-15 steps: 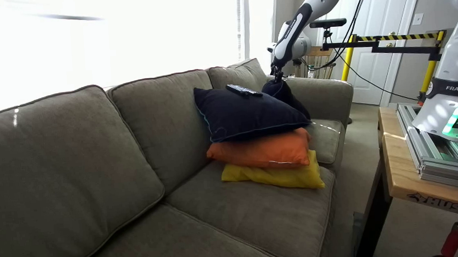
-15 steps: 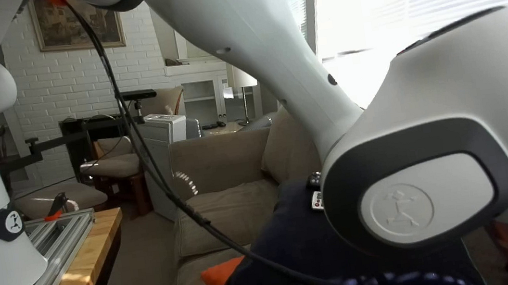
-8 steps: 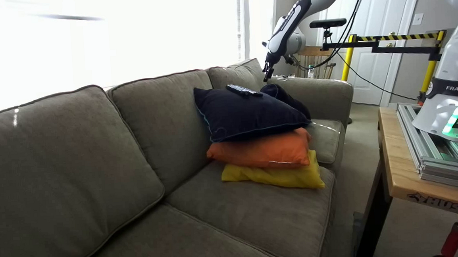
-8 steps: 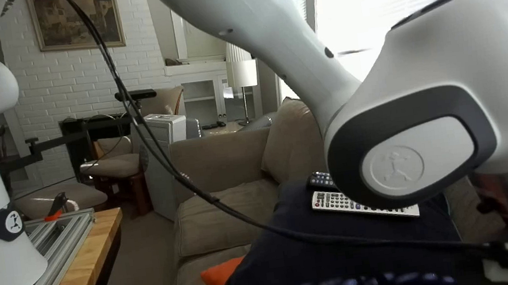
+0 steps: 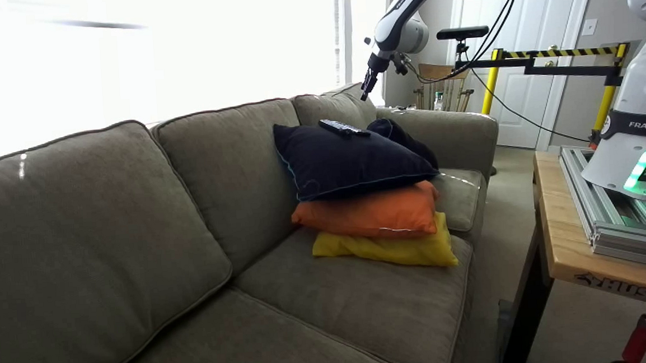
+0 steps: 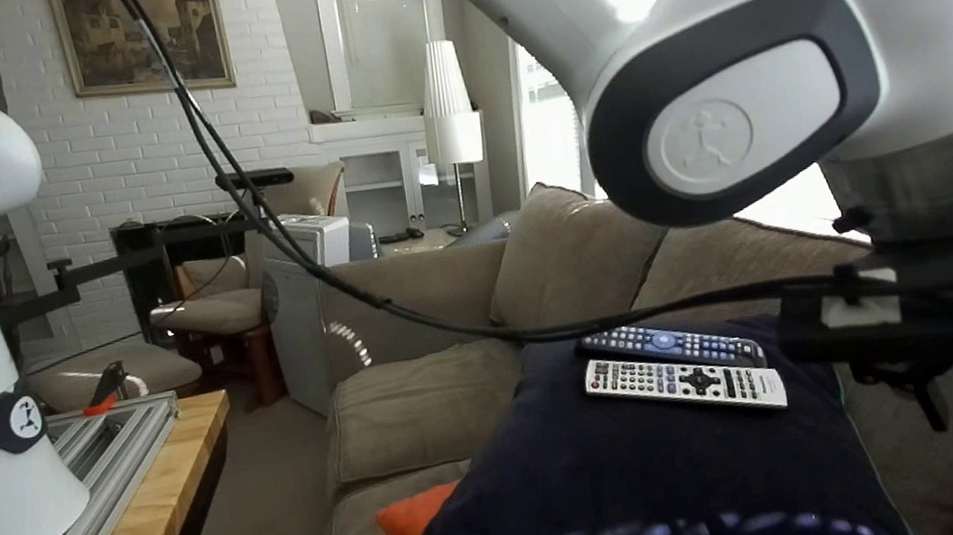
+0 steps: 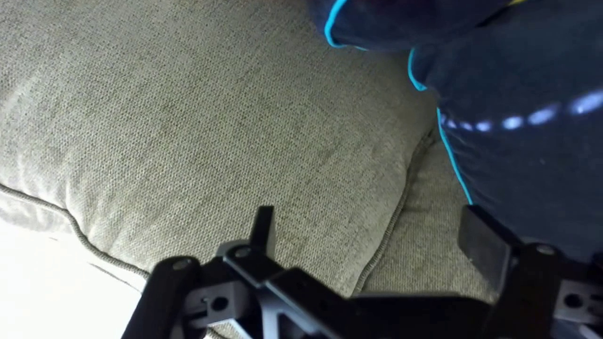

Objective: Place the topmost pillow on the right side of the sofa.

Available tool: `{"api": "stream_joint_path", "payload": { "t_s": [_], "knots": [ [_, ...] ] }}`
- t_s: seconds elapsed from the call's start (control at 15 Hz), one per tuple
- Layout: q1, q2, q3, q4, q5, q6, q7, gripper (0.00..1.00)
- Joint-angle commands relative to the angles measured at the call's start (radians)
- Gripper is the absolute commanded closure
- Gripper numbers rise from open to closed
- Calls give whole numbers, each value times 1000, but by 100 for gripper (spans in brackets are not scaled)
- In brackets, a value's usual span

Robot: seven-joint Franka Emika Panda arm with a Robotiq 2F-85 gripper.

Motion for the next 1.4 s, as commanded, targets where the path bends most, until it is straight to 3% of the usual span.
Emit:
{"api": "stream_joint_path", "payload": {
  "t_s": [0.0,0.07,0.2,0.33,0.47,0.67,0.87,1.13,1.33],
  "knots": [
    [25,-175,-13,-156,56,-78,102,0],
    [113,-229,-122,-194,21,-90,232,0],
    [193,-319,-210,-264,-17,-135,362,0],
    [223,-412,-219,-308,-12,-311,399,0],
    [214,-506,-178,-342,36,-484,364,0],
    [271,-595,-210,-350,113,-694,328,0],
    [320,-659,-243,-381,104,-749,358,0],
    [366,-727,-278,-447,75,-730,420,0],
    [386,-764,-297,-489,129,-719,351,0]
  ]
}}
